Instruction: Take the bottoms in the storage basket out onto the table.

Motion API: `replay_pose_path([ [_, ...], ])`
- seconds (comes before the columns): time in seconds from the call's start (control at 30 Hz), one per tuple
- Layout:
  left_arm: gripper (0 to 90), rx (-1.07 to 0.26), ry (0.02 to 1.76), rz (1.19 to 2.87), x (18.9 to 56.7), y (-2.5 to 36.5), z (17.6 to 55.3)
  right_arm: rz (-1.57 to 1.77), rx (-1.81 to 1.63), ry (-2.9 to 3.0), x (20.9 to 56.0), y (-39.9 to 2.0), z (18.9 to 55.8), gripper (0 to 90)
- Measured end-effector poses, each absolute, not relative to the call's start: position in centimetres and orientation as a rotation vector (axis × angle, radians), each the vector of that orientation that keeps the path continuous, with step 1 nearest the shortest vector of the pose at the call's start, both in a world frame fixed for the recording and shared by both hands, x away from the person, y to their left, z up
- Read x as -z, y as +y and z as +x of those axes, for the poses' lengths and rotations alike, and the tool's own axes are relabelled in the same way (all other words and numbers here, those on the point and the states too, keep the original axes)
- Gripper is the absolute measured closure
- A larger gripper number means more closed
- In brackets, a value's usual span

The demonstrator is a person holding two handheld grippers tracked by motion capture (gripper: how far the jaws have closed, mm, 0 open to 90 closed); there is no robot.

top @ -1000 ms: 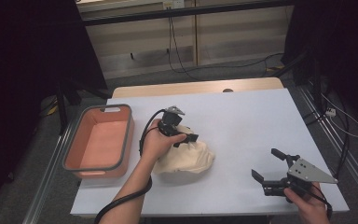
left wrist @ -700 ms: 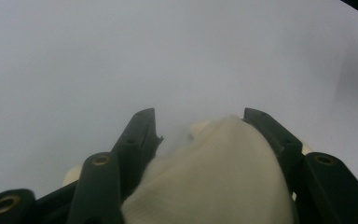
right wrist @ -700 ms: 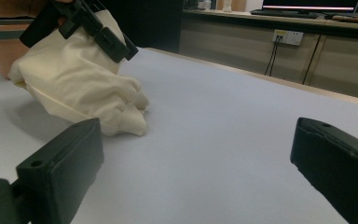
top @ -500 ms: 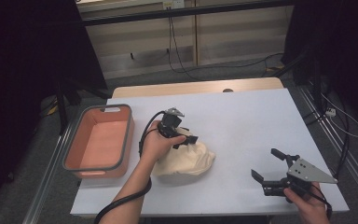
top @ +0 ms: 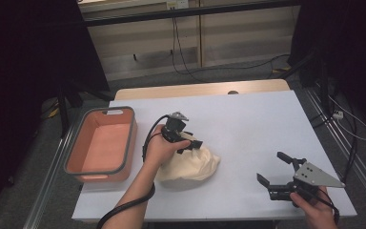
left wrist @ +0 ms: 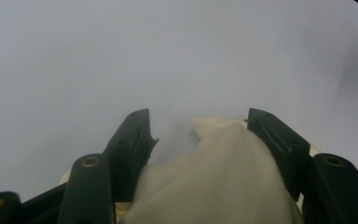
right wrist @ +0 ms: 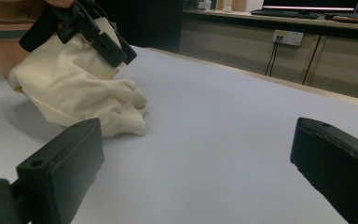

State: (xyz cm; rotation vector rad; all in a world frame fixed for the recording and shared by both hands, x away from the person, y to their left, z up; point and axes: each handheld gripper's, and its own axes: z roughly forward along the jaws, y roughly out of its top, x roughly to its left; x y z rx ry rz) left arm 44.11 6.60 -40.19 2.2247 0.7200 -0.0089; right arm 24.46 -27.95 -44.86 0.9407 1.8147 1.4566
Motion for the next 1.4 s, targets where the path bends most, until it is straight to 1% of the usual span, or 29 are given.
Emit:
replay_pose_path([
  [0.17, 35.6, 0.003, 0.713, 2.226, 40.2, 6.6, 44.1, 0.944, -1.457, 1.812, 44.8, -28.0, 24.5, 2.4],
  [0.47, 33.3, -0.001, 0.676, 2.211, 40.1, 6.5, 43.9, 0.945, -1.456, 1.81, 44.8, -28.0, 24.4, 2.4],
  [0.6, 28.4, 0.009, 0.67, 2.161, 39.7, 6.7, 43.9, 0.941, -1.451, 1.805, 44.8, -28.0, 24.4, 2.4],
  [0.83, 22.2, -0.019, 0.638, 2.167, 38.9, 6.5, 43.8, 0.947, -1.447, 1.804, 44.8, -28.2, 24.3, 2.4],
  [1.1, 17.4, -0.006, 0.62, 2.157, 38.3, 6.3, 43.5, 0.956, -1.439, 1.806, 45.0, -28.2, 24.3, 2.4],
  [1.4, 13.2, -0.019, 0.608, 2.153, 37.6, 7.1, 43.4, 0.972, -1.428, 1.799, 45.0, -28.9, 23.8, 2.4],
])
